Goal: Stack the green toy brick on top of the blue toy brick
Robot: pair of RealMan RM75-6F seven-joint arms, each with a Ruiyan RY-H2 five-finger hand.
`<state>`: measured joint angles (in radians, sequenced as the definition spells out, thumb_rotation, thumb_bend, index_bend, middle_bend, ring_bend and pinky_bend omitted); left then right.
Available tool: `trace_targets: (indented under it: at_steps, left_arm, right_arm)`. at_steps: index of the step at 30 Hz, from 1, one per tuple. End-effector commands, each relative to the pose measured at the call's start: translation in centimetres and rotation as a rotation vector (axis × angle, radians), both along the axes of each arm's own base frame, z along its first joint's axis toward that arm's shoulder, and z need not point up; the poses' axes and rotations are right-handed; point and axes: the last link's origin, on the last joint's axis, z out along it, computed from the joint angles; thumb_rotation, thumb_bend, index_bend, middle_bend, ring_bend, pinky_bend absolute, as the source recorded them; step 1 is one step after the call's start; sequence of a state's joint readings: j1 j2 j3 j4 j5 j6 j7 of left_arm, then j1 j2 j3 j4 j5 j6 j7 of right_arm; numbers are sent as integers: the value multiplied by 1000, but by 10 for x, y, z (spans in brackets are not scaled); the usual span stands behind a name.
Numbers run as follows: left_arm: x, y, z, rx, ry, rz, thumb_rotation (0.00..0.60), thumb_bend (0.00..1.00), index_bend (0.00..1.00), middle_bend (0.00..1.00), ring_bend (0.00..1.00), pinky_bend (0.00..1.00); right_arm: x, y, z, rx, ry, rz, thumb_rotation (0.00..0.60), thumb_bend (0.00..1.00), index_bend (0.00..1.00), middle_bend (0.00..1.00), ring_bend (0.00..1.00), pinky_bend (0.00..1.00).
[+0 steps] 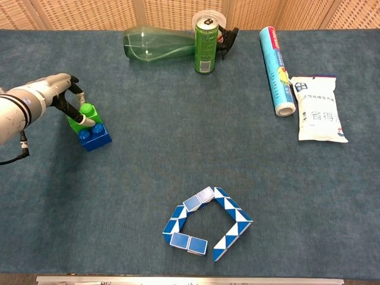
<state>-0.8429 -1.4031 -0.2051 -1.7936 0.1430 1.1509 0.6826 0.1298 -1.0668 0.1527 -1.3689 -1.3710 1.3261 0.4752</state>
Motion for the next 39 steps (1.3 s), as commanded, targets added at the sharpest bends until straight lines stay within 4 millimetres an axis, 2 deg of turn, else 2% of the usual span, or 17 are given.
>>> trace_targets:
  at_steps: [1,7,19,25,29,39]
  left_arm:
    - [3,-3,3,7,-8,-7,600,230,427,0,0,71]
    - [7,-6,8,17,-17,-11,600,230,345,0,0,71]
    - [15,-18,24,40,-61,-21,600,230,331,0,0,71]
    - [22,-30,41,66,-90,-33,600,230,332,0,0,71]
    - [26,-37,60,120,-92,-69,600,230,335,0,0,71]
    - [7,-57,99,251,84,-179,600,230,358,15,0,71]
  right_arm:
    - [0,0,0,1,1,1,600,241,426,433,332,412]
    - [2,1,-1,2,2,6,600,240,426,433,332,412]
    - [3,2,-1,3,5,11,600,240,426,433,332,412]
    - [4,2,-2,5,8,13,600,241,426,433,332,412]
    - [5,3,-3,4,11,17,600,241,426,433,332,412]
    - [9,4,-7,11,27,28,600,241,426,433,332,412]
